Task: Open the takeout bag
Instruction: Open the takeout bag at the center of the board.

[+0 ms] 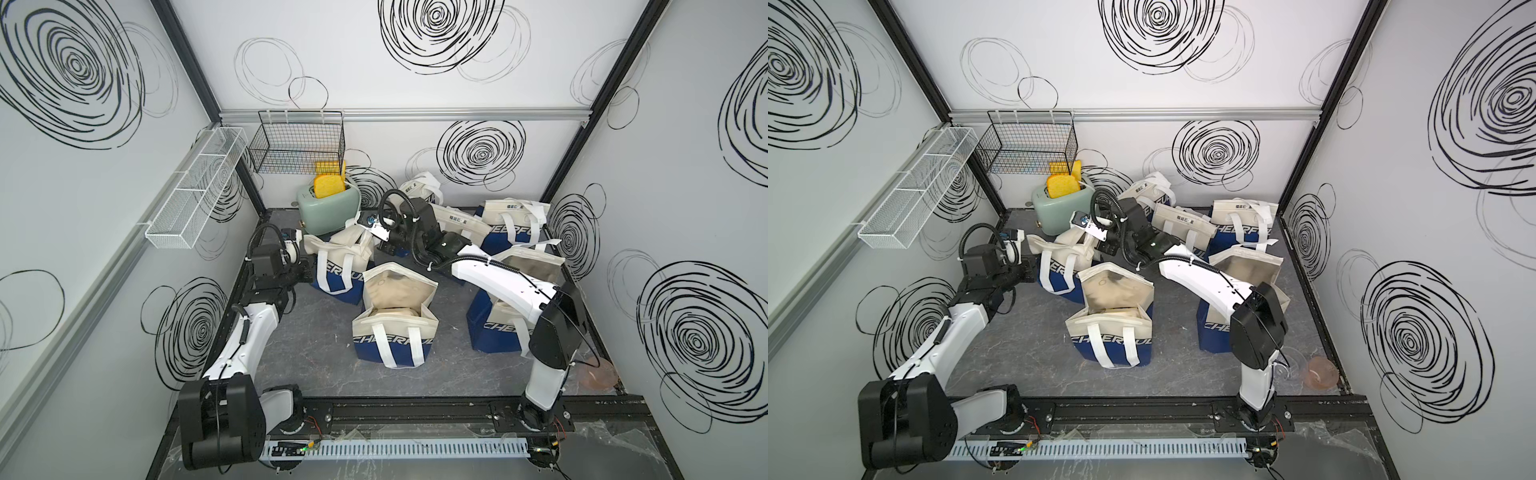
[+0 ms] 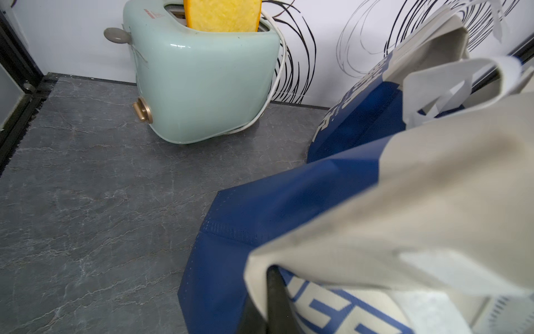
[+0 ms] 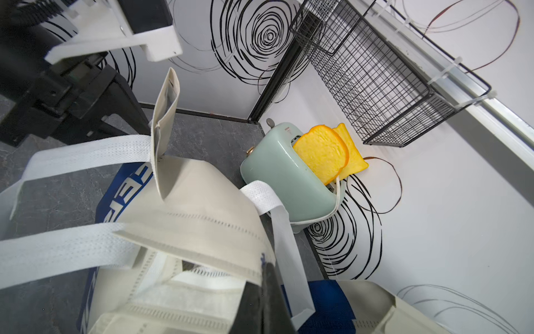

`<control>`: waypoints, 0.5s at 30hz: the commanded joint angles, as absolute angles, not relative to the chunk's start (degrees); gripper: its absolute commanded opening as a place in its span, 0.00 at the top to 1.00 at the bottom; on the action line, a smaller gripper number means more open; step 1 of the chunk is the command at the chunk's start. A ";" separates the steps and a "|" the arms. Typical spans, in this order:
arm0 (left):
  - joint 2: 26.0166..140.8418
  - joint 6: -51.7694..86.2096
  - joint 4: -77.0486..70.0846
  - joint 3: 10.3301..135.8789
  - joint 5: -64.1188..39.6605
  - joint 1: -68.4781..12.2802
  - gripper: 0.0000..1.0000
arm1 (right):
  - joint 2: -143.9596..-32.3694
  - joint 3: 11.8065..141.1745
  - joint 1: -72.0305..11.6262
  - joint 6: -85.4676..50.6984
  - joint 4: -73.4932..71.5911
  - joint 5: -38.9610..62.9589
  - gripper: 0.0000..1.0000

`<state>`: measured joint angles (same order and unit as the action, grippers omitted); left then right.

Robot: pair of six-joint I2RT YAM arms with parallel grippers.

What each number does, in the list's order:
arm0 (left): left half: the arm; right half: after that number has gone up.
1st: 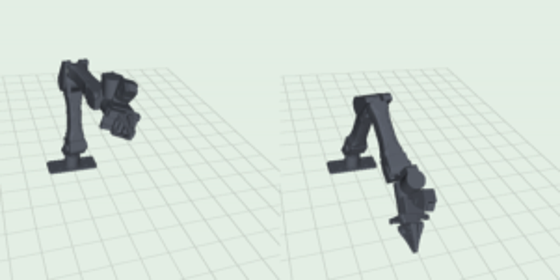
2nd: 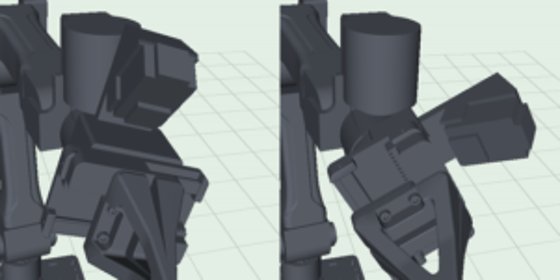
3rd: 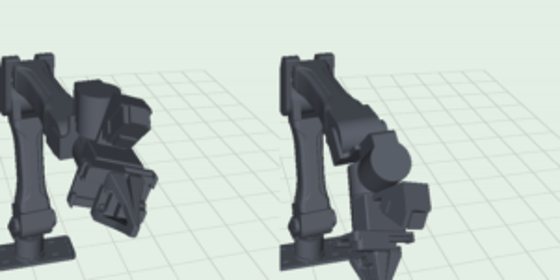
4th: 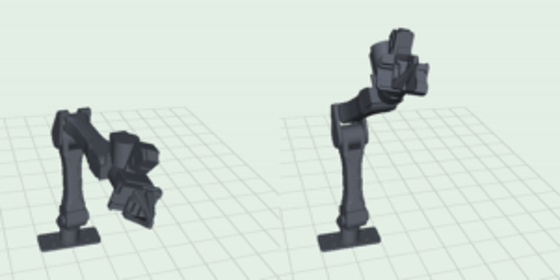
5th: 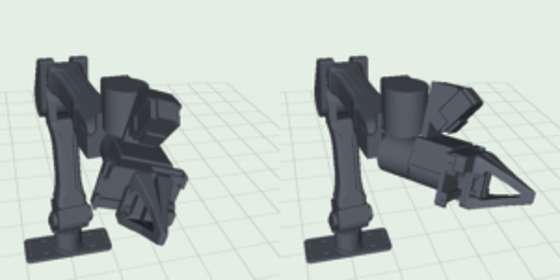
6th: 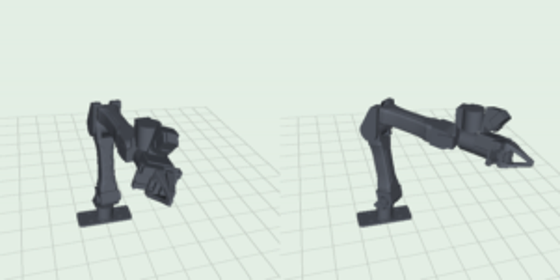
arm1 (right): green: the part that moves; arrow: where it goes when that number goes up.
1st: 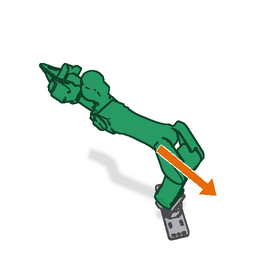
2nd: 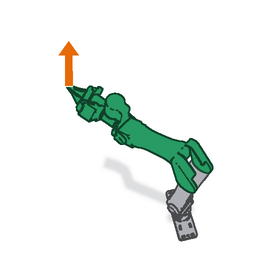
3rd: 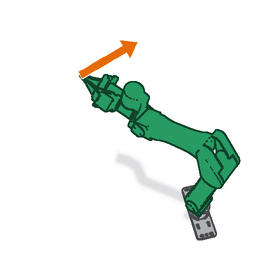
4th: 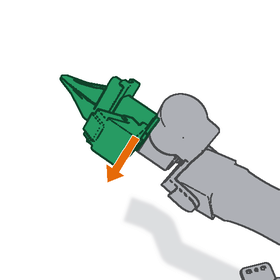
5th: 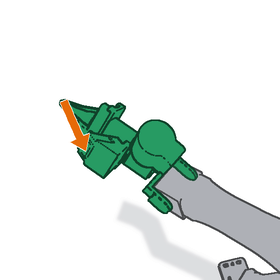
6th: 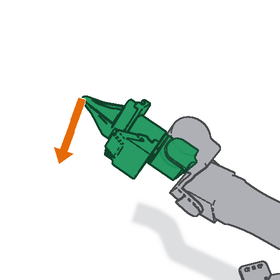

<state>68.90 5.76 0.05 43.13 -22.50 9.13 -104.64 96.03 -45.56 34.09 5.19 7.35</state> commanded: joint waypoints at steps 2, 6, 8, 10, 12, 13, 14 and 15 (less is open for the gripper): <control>70.87 5.61 9.04 41.98 -7.56 12.13 1.00 | -100.66 100.21 -42.84 34.62 -0.17 4.43 1.00; 69.65 10.86 7.55 42.10 -13.59 12.13 1.00 | -100.37 99.05 -44.04 31.65 0.52 7.40 0.96; 68.79 15.01 6.14 41.63 -16.13 12.13 1.00 | -100.34 98.13 -45.18 29.89 1.06 8.81 0.80; 67.91 18.81 4.60 41.06 -17.66 12.17 1.00 | -100.20 97.12 -46.60 28.58 1.52 9.08 0.62; 67.15 22.25 2.94 40.54 -18.96 12.16 1.00 | -100.20 96.40 -47.77 27.57 2.13 8.63 0.52; 66.98 23.74 2.49 40.56 -19.38 12.22 1.00 | -100.33 96.27 -48.38 26.87 2.47 7.98 0.48; 66.93 24.17 1.88 40.65 -20.12 12.22 1.00 | -100.45 96.25 -48.79 26.46 2.95 7.75 0.46; 66.90 25.29 1.40 40.74 -20.55 12.13 1.00 | -100.40 96.15 -49.06 26.28 3.07 7.49 0.45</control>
